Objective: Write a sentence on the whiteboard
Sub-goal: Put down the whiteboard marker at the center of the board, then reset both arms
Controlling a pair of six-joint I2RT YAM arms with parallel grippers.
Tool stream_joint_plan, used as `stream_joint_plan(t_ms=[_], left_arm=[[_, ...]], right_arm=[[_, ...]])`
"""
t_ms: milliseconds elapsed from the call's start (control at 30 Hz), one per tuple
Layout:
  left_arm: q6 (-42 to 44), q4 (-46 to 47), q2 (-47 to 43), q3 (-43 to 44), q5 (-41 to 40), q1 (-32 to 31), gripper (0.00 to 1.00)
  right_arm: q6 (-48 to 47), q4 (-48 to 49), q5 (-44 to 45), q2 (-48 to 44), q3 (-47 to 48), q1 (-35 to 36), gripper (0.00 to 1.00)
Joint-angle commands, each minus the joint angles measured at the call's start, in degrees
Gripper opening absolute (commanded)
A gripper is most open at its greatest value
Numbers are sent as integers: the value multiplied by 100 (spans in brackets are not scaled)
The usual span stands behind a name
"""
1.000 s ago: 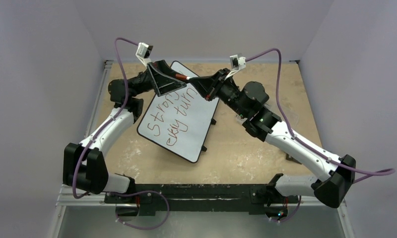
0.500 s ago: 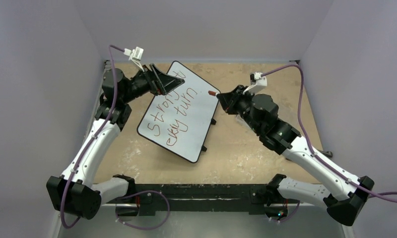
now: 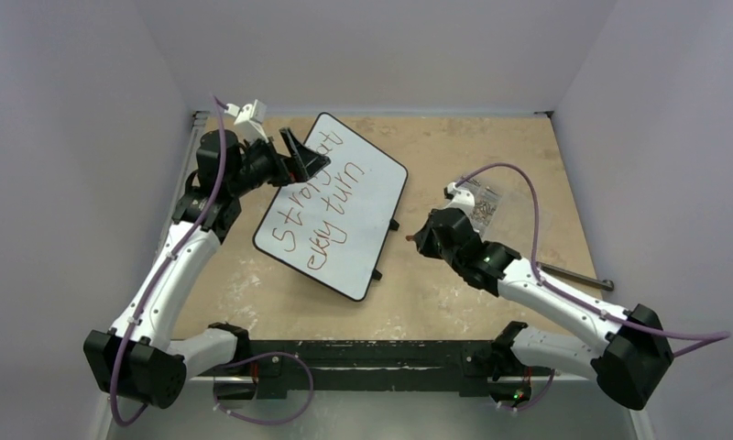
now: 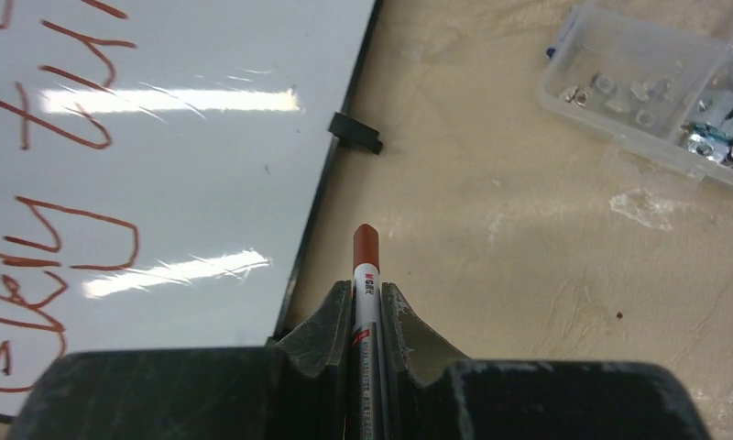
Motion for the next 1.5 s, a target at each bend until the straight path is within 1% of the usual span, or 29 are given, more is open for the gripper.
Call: stream_joint_plan(t_ms=[0, 233, 300, 400, 533, 667, 900, 967, 1067, 1233, 1367, 1467], left_arm=[[324, -88, -247, 244, -333, 31, 100], [354, -90, -252, 244, -354, 35, 100], [359, -90, -257, 244, -347, 38, 100], [369, -101, -261, 244, -352, 35, 100], [373, -100, -259, 244, -341, 37, 100], [380, -102, -278, 244, -352, 36, 100], [425, -133, -301, 261, -387, 35, 100], [441, -154, -295, 270, -392, 35, 100], [477, -183, -310, 292, -413, 34, 100], [633, -332, -404, 316, -727, 35, 100], [912, -476, -509, 355, -1166, 35, 100], [1131, -496, -625, 324, -1449, 35, 100]], right_arm=[[289, 614, 67, 261, -352, -108, 0], [341, 957, 17, 824, -582, -160, 0], [361, 1043, -16, 919, -659, -170, 5], [366, 1097, -50, 967, -747, -168, 19], [376, 1096, -46, 847, -864, -175, 41], [404, 1014, -36, 744, -914, -171, 55], [450, 678, 120, 440, -950, -174, 91], [451, 551, 183, 298, -938, -167, 98], [326, 490, 188, 69, -902, -169, 99], [-770, 1099, -376, -505, -840, -173, 99], [-1560, 1110, -410, -858, -430, -167, 99], [-1948, 1168, -298, -1066, -135, -168, 99]])
